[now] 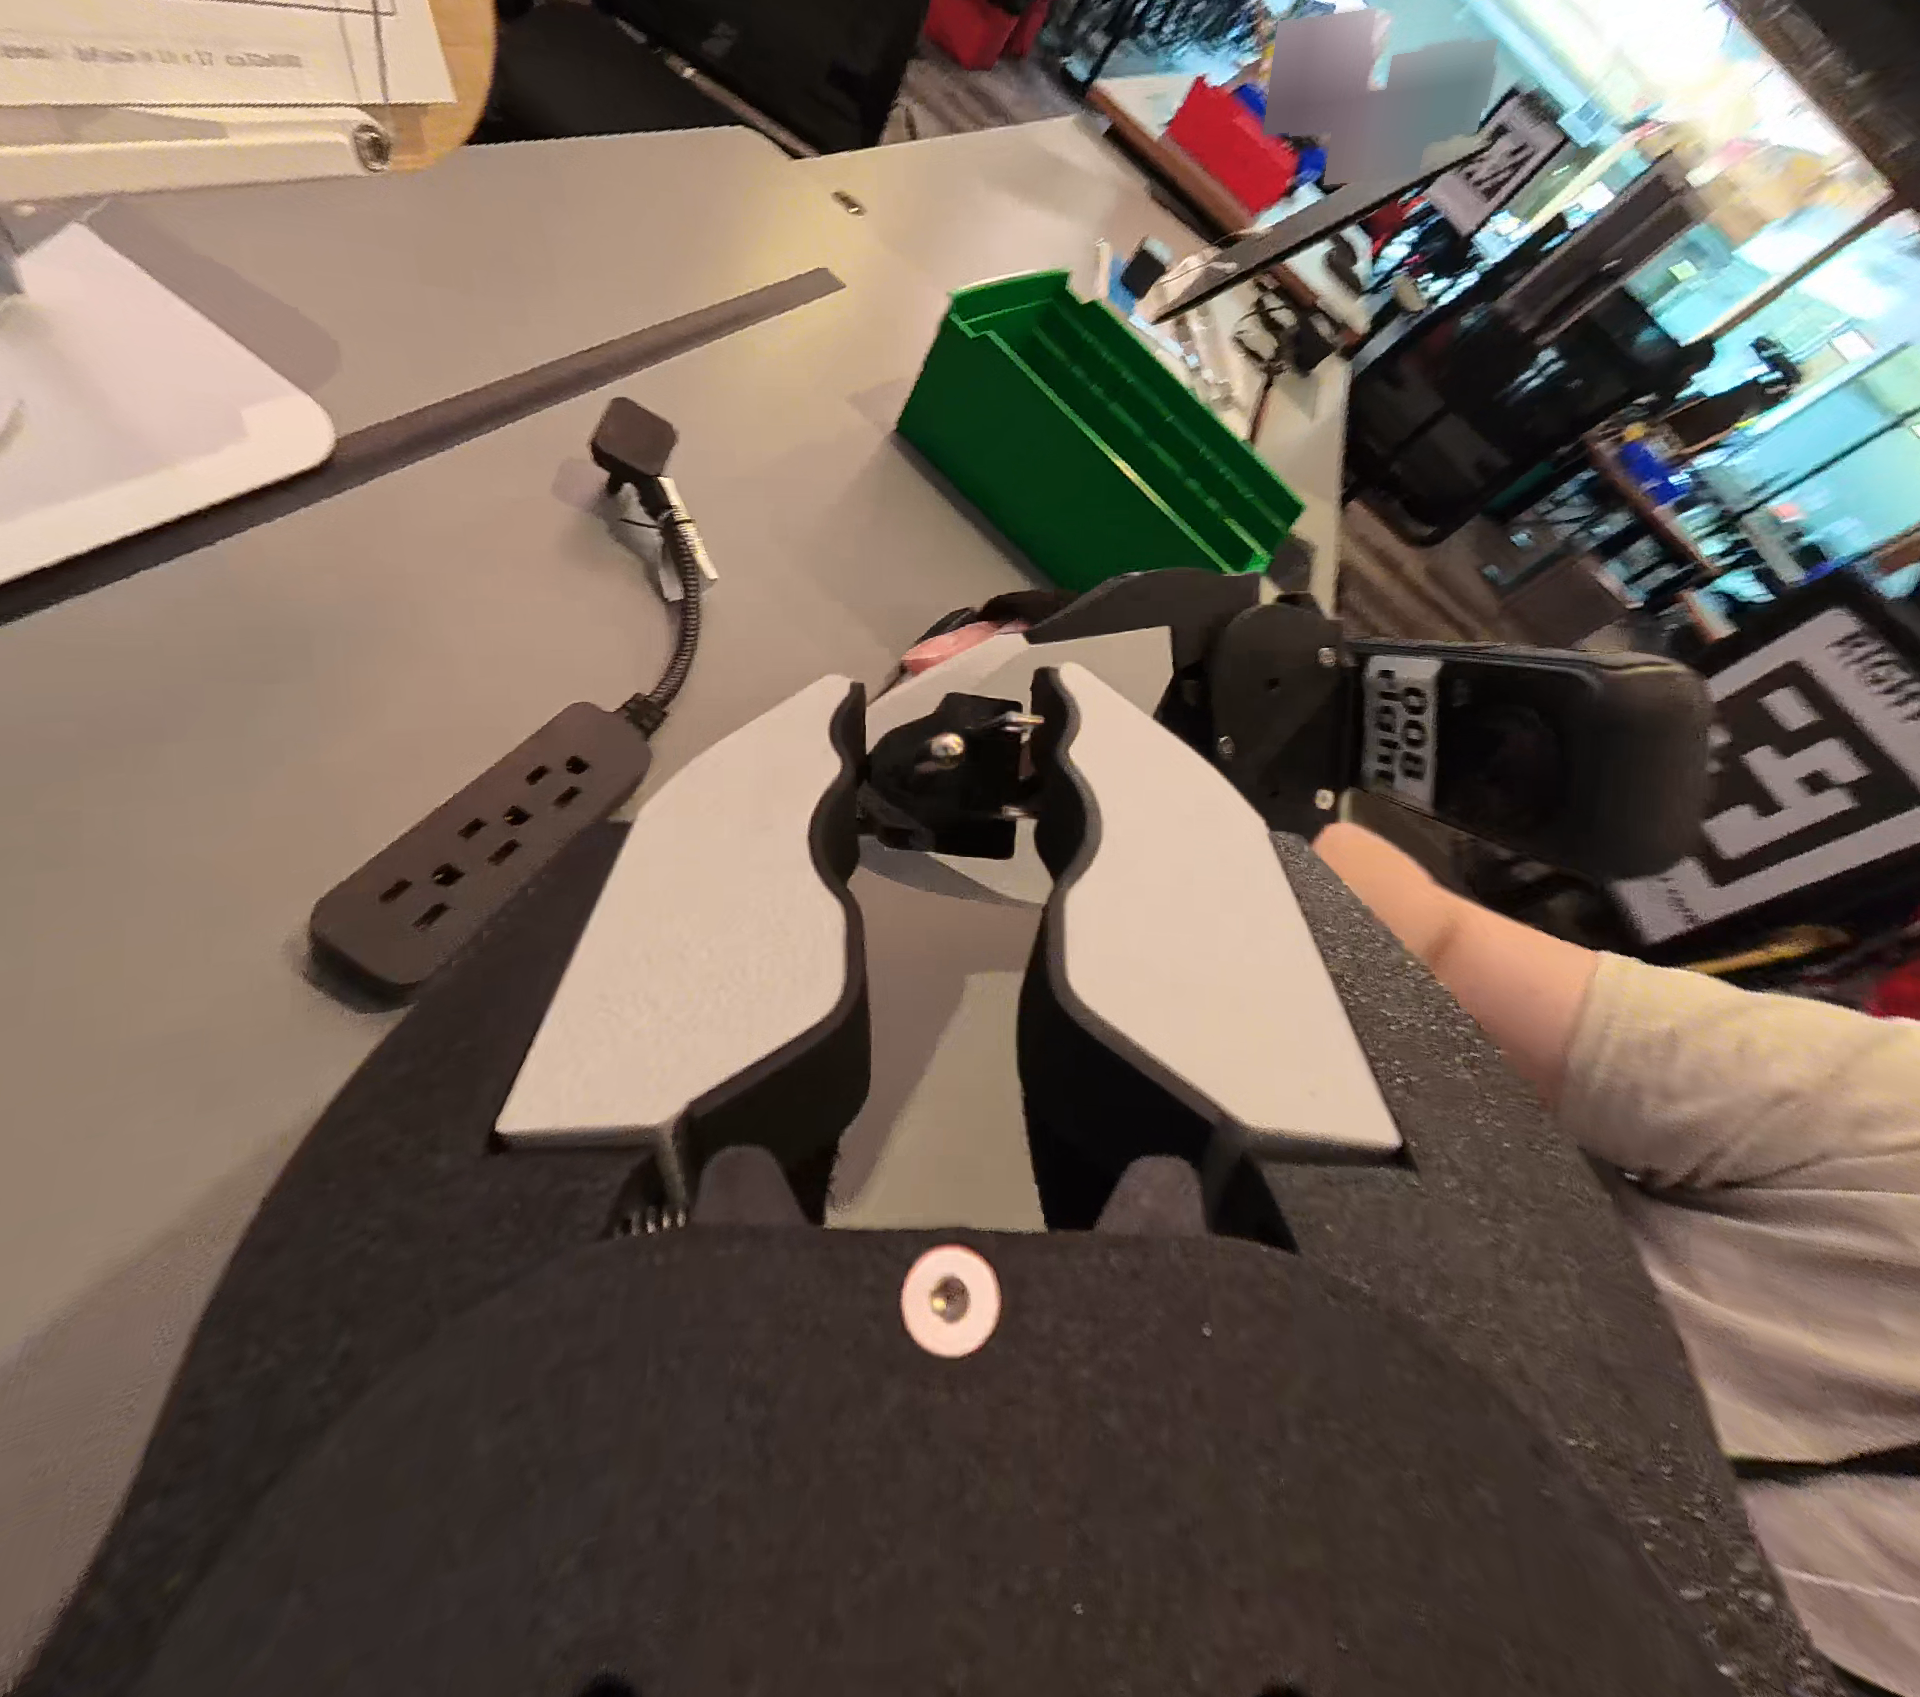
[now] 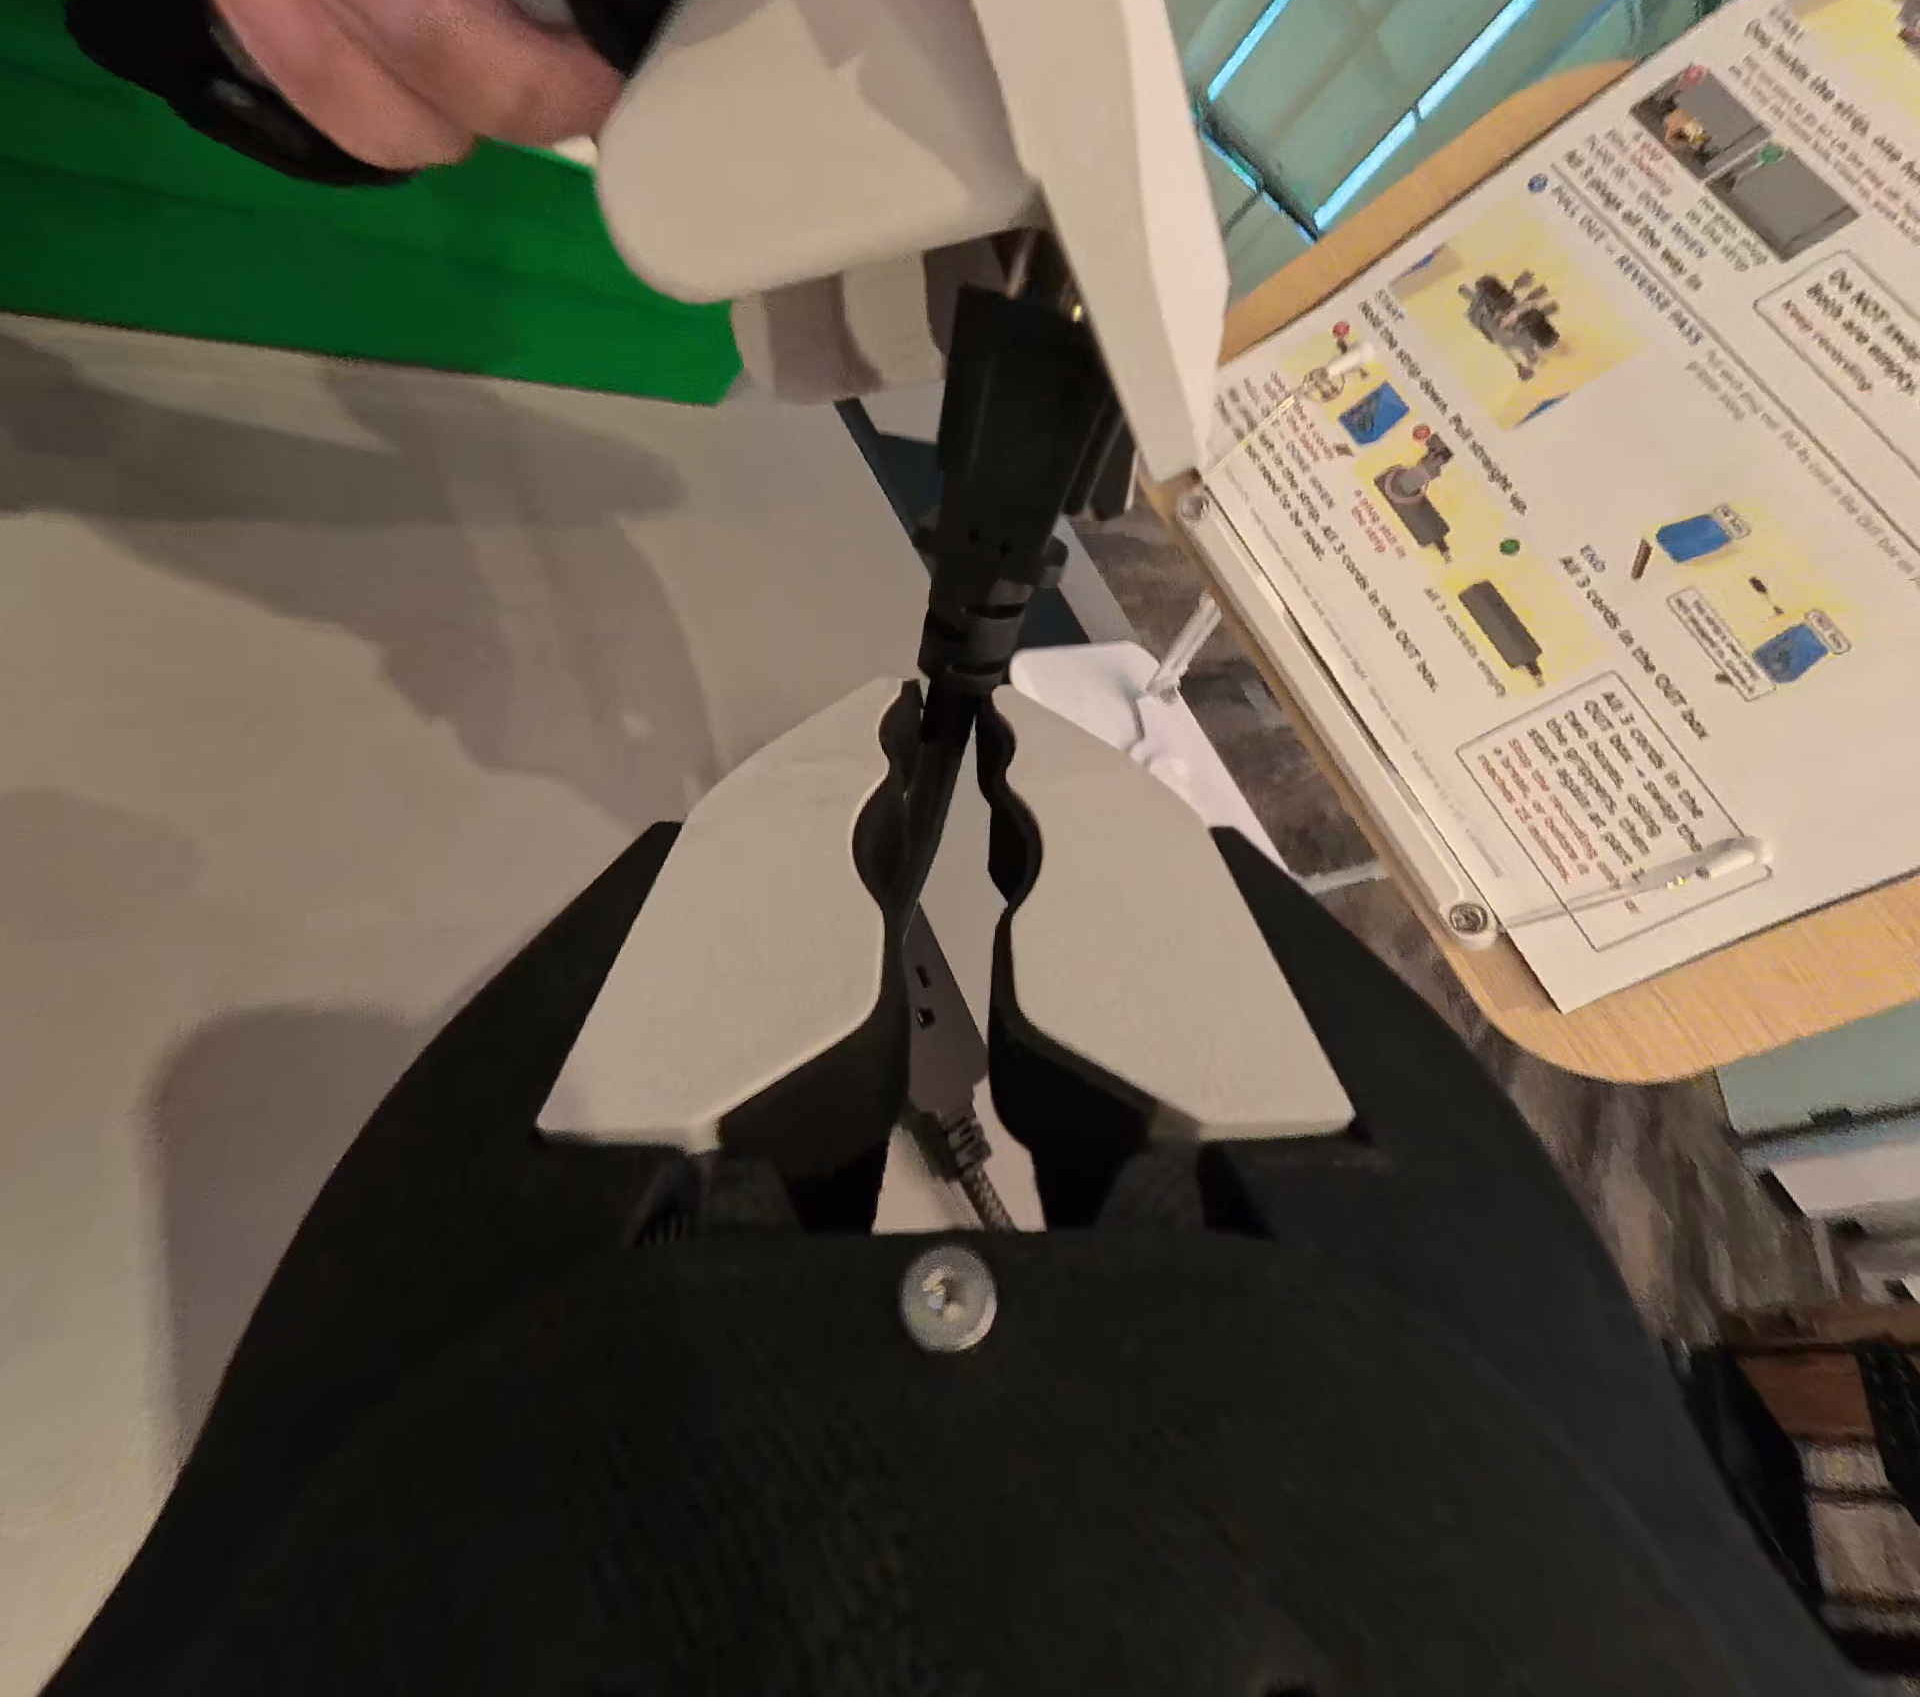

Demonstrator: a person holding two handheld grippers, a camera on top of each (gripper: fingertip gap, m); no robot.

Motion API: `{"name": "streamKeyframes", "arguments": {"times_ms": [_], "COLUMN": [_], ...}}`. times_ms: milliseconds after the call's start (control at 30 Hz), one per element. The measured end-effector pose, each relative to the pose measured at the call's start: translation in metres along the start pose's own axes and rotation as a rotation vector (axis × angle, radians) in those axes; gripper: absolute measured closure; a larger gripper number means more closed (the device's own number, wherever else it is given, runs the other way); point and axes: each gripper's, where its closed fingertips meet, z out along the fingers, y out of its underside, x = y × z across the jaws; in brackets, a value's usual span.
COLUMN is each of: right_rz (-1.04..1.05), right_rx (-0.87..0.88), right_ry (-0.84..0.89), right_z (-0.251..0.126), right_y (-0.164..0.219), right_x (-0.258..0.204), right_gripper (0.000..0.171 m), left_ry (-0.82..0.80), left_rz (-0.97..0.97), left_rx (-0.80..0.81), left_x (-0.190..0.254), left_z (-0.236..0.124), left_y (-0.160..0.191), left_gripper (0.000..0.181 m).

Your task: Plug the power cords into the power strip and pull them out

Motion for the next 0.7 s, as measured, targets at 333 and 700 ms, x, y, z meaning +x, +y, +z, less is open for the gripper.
{"name": "streamKeyframes", "arguments": {"times_ms": [333,700], "right_rz": [0.033,-0.179], "right_rx": [0.395,0.222], "right_ry": [-0.064,0.124], "right_z": [-0.061,-0.050], "right_y": [-0.060,0.001], "right_x": [0.026,0.055], "right_gripper": [0.147,0.130], "left_ry": [0.167,0.201], "left_rz": [-0.097,0.051], "left_rx": [0.036,0.002], "left_x": [0.008,0.061], "left_z": [-0.021,-0.027], "left_y": [-0.007,-0.007], "left_gripper": [0.152,0.153]}}
